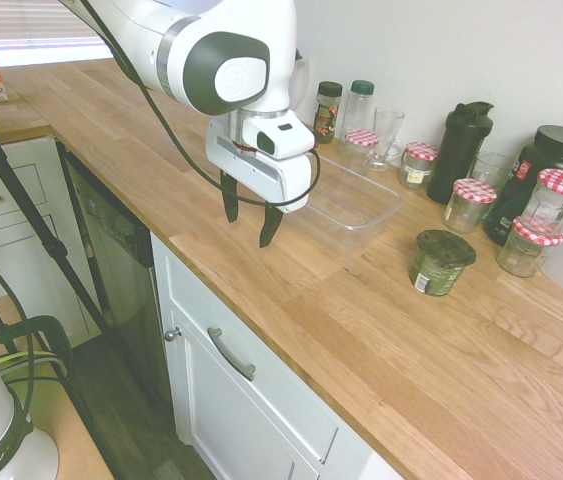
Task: Put the cereal into the container
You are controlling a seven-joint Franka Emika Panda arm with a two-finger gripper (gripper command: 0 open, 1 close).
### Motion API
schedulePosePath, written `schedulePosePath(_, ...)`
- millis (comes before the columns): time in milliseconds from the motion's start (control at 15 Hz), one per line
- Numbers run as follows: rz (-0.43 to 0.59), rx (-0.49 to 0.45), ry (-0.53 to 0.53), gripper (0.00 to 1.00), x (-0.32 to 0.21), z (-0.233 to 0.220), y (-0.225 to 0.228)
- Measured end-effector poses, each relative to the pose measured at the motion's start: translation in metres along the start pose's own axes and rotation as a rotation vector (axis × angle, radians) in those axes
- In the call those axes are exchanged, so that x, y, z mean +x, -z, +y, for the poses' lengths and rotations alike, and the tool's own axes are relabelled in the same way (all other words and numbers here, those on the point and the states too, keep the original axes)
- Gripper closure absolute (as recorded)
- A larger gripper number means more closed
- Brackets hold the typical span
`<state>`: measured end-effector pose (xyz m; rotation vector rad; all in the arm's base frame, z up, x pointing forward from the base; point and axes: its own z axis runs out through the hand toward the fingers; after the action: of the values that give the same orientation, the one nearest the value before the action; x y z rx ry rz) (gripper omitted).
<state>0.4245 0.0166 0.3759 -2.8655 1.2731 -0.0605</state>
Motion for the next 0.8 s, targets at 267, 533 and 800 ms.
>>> schedulePosePath(267,0.017,0.020,-0.012,0.00,0.007,-0.001,0.007)
schedulePosePath(533,0.086,0.082,-0.079,0.00,0.052,0.006,0.052)
schedulePosePath(800,0.133,0.104,-0.178,0.00,0.119,0.031,0.076)
